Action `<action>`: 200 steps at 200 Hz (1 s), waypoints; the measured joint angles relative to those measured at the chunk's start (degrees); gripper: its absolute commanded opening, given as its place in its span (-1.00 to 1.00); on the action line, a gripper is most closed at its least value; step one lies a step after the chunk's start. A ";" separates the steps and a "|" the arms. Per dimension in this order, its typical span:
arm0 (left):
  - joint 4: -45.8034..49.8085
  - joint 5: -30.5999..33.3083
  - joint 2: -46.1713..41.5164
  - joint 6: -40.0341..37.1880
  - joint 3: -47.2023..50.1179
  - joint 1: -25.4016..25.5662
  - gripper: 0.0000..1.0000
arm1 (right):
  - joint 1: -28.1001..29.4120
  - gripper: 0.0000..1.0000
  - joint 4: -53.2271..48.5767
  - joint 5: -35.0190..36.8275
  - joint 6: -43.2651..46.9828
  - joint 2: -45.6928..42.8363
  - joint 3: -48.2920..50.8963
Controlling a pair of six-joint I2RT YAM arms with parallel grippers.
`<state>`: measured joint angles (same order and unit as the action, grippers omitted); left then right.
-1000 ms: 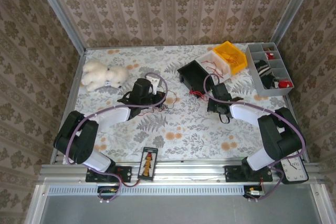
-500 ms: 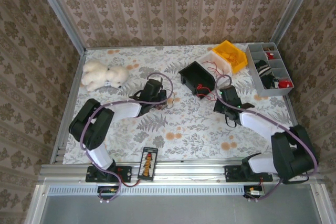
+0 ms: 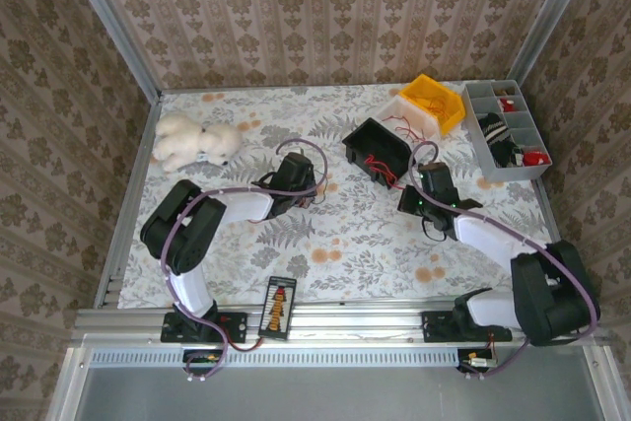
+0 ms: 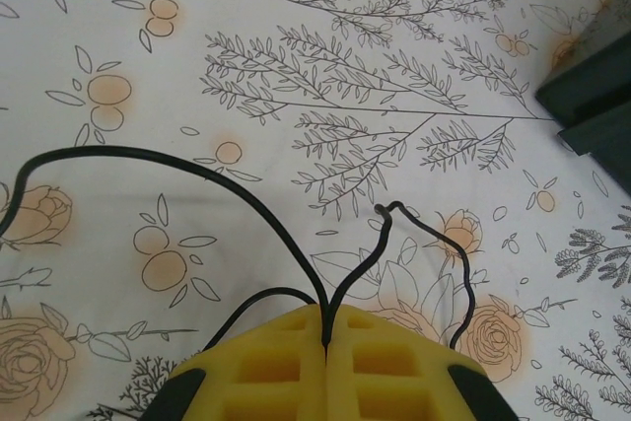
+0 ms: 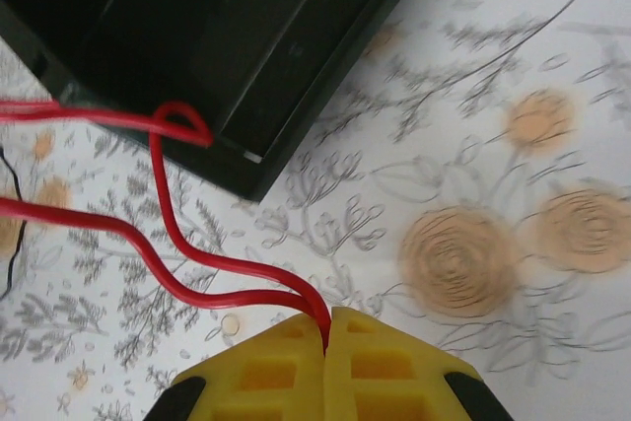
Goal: Untangle the cables
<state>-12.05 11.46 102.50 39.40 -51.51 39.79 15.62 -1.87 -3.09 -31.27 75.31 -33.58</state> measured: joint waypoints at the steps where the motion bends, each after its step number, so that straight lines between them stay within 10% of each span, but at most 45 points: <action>1: 0.00 0.02 0.00 0.04 0.00 0.00 -1.00 | 0.02 -1.00 0.04 -0.09 0.00 0.09 -0.02; 91: 0.04 1.53 0.00 1.60 0.00 -0.02 -1.00 | -1.01 -1.00 -0.09 -3.21 1.79 -0.74 -9.49; 200: 0.09 2.12 0.00 1.60 0.00 -0.02 -1.00 | -9.94 -1.00 -13.55 8.57 11.65 32.28 -47.04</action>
<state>-11.97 13.58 102.50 40.99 -51.51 39.77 5.67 -15.42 5.48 -19.62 107.59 -80.62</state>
